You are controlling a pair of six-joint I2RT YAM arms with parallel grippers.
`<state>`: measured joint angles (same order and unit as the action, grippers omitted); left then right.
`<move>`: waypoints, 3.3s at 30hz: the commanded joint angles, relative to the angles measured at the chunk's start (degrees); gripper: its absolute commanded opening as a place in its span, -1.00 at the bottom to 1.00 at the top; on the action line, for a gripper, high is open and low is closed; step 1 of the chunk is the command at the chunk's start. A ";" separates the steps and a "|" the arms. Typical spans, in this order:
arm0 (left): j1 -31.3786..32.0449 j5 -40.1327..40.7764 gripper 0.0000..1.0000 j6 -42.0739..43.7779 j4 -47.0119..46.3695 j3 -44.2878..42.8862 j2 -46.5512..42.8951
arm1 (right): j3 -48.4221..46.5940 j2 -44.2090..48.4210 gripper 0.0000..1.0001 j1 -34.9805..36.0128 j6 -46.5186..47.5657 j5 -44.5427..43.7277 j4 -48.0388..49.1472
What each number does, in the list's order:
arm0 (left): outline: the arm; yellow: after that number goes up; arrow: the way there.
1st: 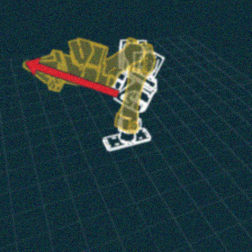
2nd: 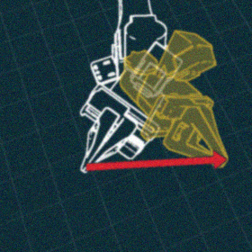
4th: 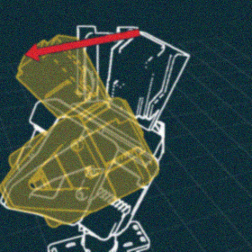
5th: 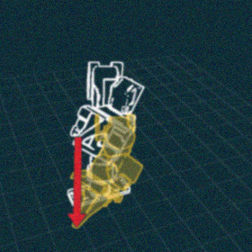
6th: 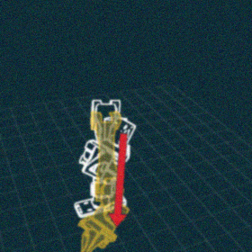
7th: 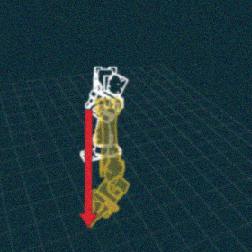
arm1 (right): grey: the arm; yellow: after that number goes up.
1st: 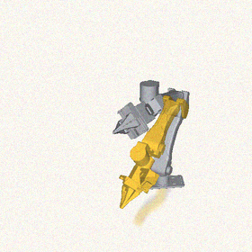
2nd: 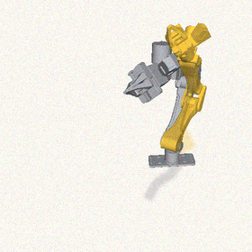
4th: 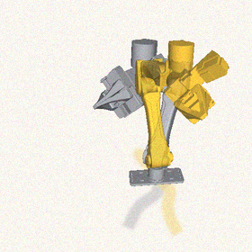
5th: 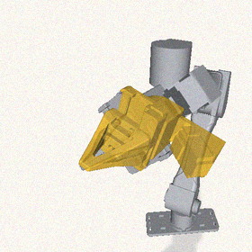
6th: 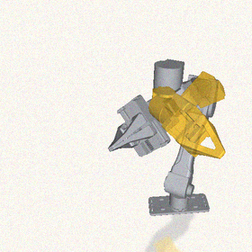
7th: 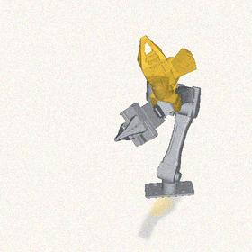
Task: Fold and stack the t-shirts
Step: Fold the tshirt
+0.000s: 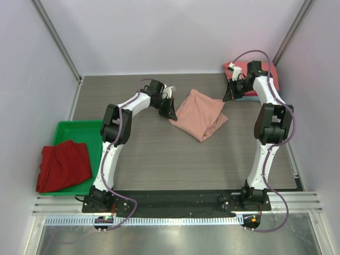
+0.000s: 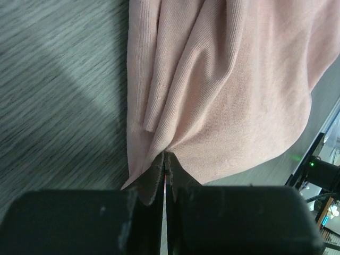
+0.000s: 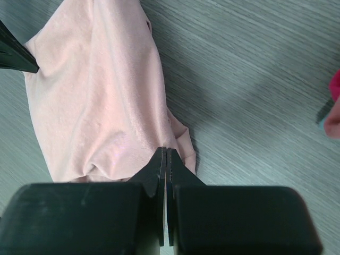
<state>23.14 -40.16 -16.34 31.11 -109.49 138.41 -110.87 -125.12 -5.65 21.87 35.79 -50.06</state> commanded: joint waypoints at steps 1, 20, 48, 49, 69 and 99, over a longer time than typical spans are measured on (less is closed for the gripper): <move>-0.11 5.36 -1.00 1.40 0.35 -0.46 1.42 | 0.56 5.32 -0.98 -1.03 -0.42 -1.68 -0.65; 1.12 2.99 -1.00 3.24 0.18 -0.90 -0.50 | 12.80 9.28 -0.54 -2.00 1.51 -12.64 -3.89; 13.69 -11.26 -0.99 2.01 -2.19 1.12 -8.95 | -23.34 -15.94 -0.37 8.81 -0.59 20.46 -6.98; 14.13 -11.08 -1.00 2.27 -2.02 1.47 -8.34 | -23.17 -16.03 -0.37 8.99 -0.95 20.46 -6.37; 16.85 -9.76 -1.00 3.77 -0.97 1.03 -0.95 | -32.12 -28.42 -0.39 9.34 -12.45 18.00 4.97; -2.30 -11.44 0.11 -0.72 3.42 -19.00 -3.94 | 14.41 8.73 -0.13 0.47 -44.01 13.95 26.69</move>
<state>20.32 -51.42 -17.58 31.94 -128.20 130.15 -106.19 -121.58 -6.39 -15.03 45.28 -23.66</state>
